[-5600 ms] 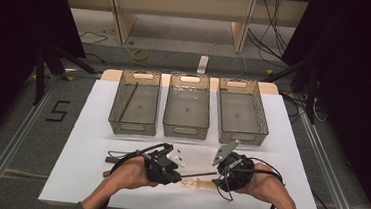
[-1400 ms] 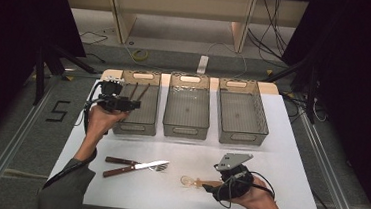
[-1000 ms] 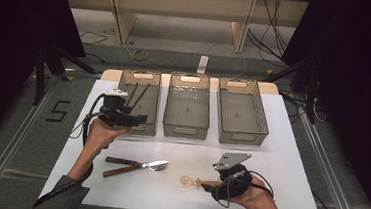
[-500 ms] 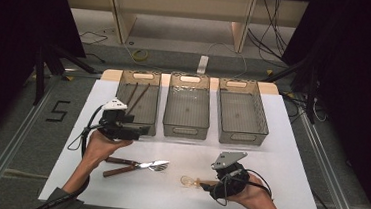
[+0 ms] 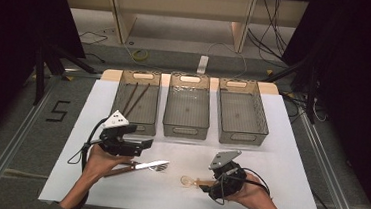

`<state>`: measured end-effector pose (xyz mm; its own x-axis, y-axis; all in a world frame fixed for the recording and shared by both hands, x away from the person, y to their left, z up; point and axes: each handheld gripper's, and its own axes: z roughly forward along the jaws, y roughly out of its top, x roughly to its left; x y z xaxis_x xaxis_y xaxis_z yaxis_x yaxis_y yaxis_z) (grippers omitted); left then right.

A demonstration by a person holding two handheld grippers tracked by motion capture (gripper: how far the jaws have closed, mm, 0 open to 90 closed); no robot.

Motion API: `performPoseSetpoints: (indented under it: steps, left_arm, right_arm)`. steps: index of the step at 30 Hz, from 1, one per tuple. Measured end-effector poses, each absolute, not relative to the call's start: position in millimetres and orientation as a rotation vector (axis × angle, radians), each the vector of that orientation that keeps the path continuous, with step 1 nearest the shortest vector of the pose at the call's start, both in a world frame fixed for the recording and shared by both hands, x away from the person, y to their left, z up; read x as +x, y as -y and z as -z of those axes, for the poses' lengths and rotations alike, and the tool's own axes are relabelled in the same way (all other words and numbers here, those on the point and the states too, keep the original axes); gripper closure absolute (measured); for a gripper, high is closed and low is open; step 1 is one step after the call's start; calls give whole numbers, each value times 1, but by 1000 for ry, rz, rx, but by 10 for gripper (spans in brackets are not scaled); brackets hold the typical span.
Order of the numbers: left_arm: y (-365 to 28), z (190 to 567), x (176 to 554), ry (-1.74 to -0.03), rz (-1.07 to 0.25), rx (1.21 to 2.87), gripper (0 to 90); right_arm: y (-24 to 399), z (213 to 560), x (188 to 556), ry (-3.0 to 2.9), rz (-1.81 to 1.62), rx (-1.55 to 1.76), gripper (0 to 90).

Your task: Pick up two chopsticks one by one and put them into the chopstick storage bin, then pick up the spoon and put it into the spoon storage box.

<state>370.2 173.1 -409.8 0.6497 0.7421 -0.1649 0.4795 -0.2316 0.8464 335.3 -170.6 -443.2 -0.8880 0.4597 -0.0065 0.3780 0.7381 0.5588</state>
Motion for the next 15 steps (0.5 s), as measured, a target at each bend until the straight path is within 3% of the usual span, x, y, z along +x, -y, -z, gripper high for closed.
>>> performPoseSetpoints:
  steps: [15]
  left_arm:
    - [-175,415,353,-950,-329,1868,158]
  right_arm:
    - [165,453,344,-2882,-688,661,331]
